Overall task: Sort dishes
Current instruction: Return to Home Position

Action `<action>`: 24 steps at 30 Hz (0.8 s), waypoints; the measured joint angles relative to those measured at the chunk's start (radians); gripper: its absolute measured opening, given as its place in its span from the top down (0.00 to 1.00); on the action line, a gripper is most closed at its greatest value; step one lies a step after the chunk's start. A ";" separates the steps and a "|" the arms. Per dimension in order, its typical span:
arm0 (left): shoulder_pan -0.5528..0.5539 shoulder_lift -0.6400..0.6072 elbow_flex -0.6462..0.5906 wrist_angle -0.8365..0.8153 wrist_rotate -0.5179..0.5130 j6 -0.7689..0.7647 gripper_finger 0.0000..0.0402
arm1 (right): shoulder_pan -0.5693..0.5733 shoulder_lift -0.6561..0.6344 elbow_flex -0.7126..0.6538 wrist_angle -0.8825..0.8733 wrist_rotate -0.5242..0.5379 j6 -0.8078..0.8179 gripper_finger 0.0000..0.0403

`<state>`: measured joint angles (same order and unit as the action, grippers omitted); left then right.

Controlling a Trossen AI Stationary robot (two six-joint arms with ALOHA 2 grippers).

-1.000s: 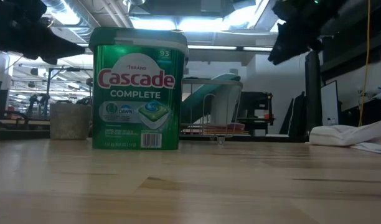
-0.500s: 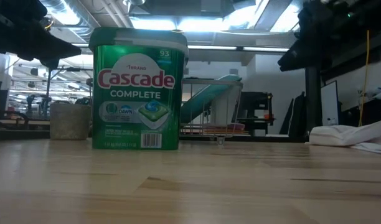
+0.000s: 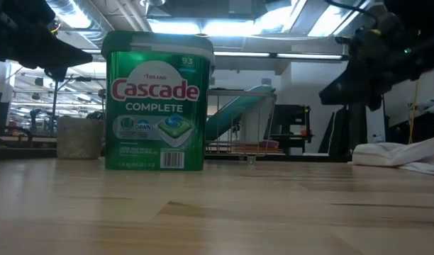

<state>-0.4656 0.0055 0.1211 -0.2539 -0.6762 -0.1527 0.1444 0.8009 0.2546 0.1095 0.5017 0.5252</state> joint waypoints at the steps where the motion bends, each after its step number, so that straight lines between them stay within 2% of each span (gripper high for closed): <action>1: 0.000 0.000 0.000 0.000 0.000 0.007 1.00 | 0.000 0.000 -0.017 0.031 -0.011 0.000 0.70; 7: 0.000 0.000 0.000 -0.006 0.000 0.058 1.00 | 0.000 0.000 -0.107 0.233 -0.023 -0.011 0.70; 15: 0.000 0.000 0.000 -0.006 -0.030 0.123 1.00 | 0.000 -0.008 -0.142 0.263 -0.004 -0.018 0.70; 24: 0.000 0.000 0.000 -0.081 -0.032 0.087 1.00 | -0.001 -0.009 -0.243 0.457 -0.015 -0.006 0.70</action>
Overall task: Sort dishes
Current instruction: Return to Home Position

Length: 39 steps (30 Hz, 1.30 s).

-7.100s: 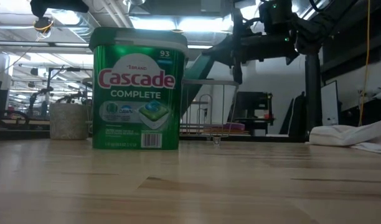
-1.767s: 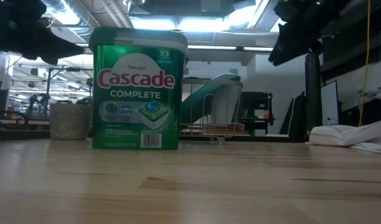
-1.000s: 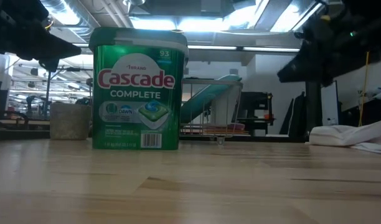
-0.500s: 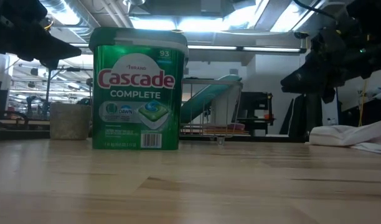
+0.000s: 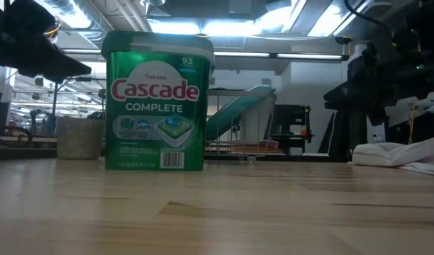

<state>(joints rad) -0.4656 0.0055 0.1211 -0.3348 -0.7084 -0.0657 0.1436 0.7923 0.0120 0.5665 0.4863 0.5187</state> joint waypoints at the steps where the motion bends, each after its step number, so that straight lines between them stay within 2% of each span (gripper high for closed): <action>1: 0.000 0.000 0.000 -0.010 0.000 -0.008 1.00 | 0.000 0.001 0.000 0.001 -0.004 0.000 0.70; 8: 0.000 0.000 0.000 -0.023 -0.007 -0.013 1.00 | 0.000 -0.011 -0.001 0.069 -0.034 -0.022 0.70; 15: 0.000 0.000 0.000 -0.023 -0.130 -0.088 1.00 | 0.000 -0.095 -0.001 0.157 -0.061 -0.173 0.70; 32: 0.000 0.000 0.001 -0.062 -0.148 -0.481 1.00 | 0.000 -0.445 -0.003 -0.077 -0.158 -0.239 0.70; 39: 0.000 0.000 0.001 -0.063 -0.148 -0.474 1.00 | 0.000 -0.628 -0.003 -0.316 -0.228 -0.237 0.70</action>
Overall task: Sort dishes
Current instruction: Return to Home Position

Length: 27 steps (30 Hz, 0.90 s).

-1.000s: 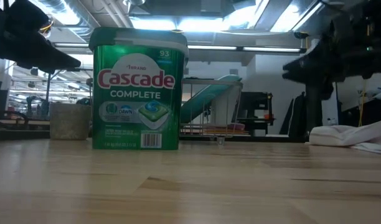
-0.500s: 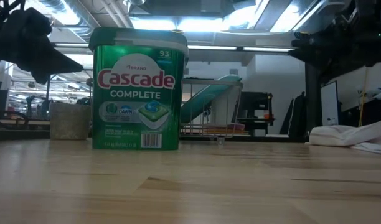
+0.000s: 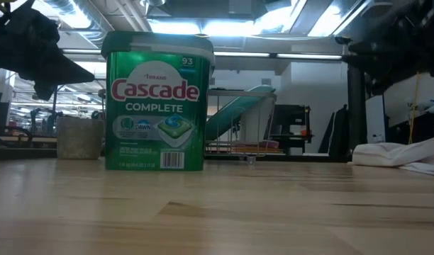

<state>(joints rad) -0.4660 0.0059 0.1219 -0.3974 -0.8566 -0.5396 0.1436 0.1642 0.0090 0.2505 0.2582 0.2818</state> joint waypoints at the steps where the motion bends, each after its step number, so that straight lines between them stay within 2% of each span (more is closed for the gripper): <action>1: 0.000 0.000 0.000 0.000 0.000 0.011 1.00 | 0.000 -0.024 0.000 -0.044 0.000 0.005 0.70; 5: 0.000 0.000 0.000 -0.001 0.000 0.059 1.00 | 0.000 -0.102 0.000 -0.184 0.000 0.030 0.70; 12: 0.000 0.000 0.000 -0.001 0.000 0.128 1.00 | 0.000 -0.113 0.001 -0.189 0.004 0.027 0.70; 27: 0.000 0.000 0.000 -0.002 0.000 0.127 1.00 | 0.000 -0.087 0.001 -0.190 0.009 0.027 0.70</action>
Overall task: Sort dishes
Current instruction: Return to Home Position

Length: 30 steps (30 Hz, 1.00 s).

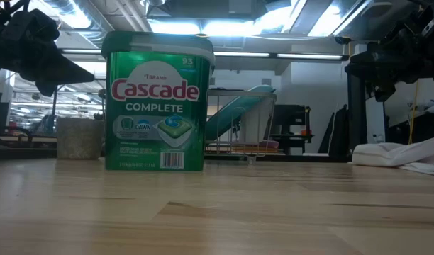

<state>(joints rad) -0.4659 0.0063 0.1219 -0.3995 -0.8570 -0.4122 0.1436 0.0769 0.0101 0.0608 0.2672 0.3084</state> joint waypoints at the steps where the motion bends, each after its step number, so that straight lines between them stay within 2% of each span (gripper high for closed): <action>1: 0.000 0.000 0.000 0.000 0.000 0.002 1.00 | 0.000 0.000 0.000 0.000 0.000 0.000 0.70; 30: 0.000 0.000 0.000 0.000 0.000 0.048 1.00 | 0.000 0.000 0.000 -0.002 0.000 0.000 0.70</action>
<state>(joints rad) -0.4658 0.0063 0.1215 -0.3999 -0.8566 -0.3637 0.1436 0.0769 0.0101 0.0593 0.2676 0.3084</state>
